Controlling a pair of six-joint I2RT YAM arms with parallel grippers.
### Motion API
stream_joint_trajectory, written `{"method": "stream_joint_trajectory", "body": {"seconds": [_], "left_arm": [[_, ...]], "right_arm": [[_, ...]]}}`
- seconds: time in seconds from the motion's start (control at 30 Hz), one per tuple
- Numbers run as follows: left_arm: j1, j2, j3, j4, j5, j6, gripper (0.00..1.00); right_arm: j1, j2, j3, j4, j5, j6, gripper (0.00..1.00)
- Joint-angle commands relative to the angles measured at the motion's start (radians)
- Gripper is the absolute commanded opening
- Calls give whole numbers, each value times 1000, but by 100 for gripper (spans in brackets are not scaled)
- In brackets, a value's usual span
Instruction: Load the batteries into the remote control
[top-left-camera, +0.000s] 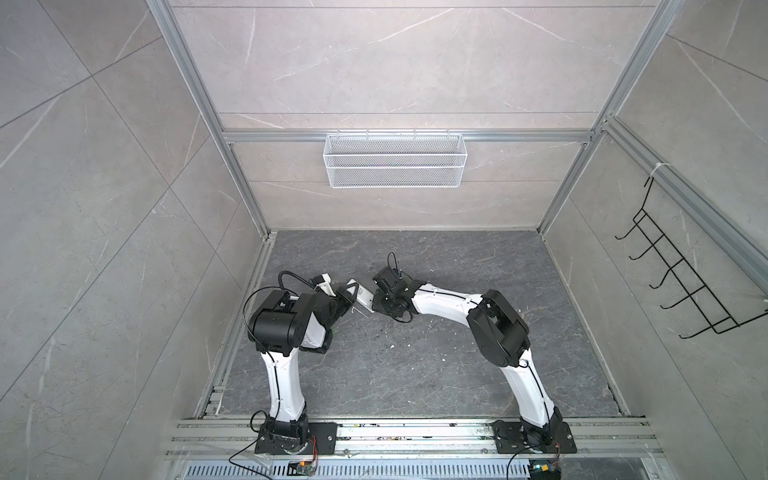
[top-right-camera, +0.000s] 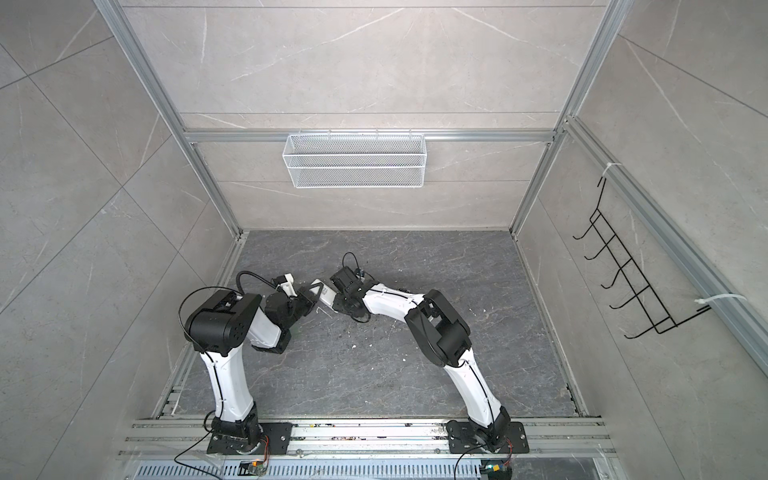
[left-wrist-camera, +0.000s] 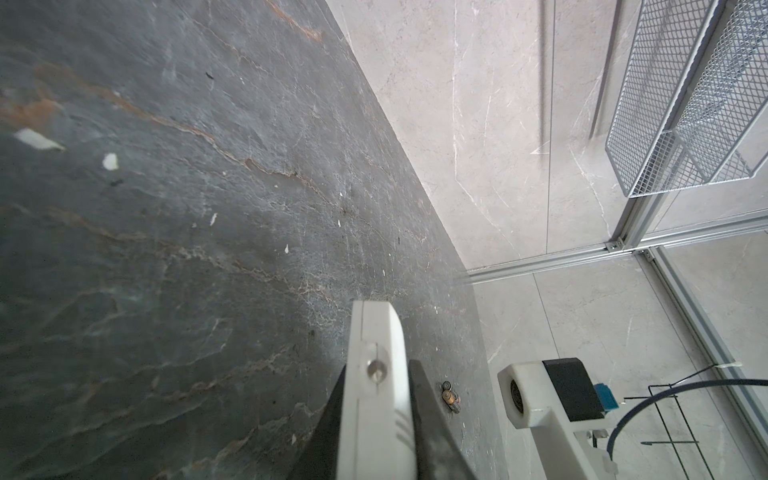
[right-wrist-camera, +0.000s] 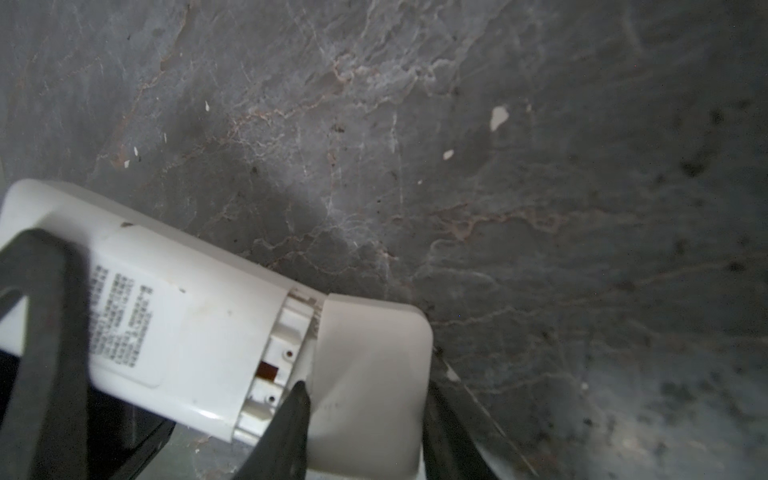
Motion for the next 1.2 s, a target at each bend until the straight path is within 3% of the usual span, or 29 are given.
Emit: {"method": "stream_joint_trajectory", "body": {"seconds": [0.0,0.33,0.6,0.83,1.0,1.17], "left_arm": [[-2,-28,9,31,20,9,5],[1,-45,4,18,6,29,5],[23,-88,-22,19,-55,13,5],[28,-97,16,31,-31,-160,6],[28,-160,14,31,-28,-219,5],[28,-211,12,-12,-28,-244,5]], "right_arm": [[-5,-39,-37,-1,22,26,39],[-17,-97,-67,-14,42,18,38],[-33,-220,-198,-80,118,-89,40],[-34,-251,-300,-92,154,-116,42],[-34,-251,-303,-98,151,-129,43],[-34,-282,-305,-97,129,-158,71]]}}
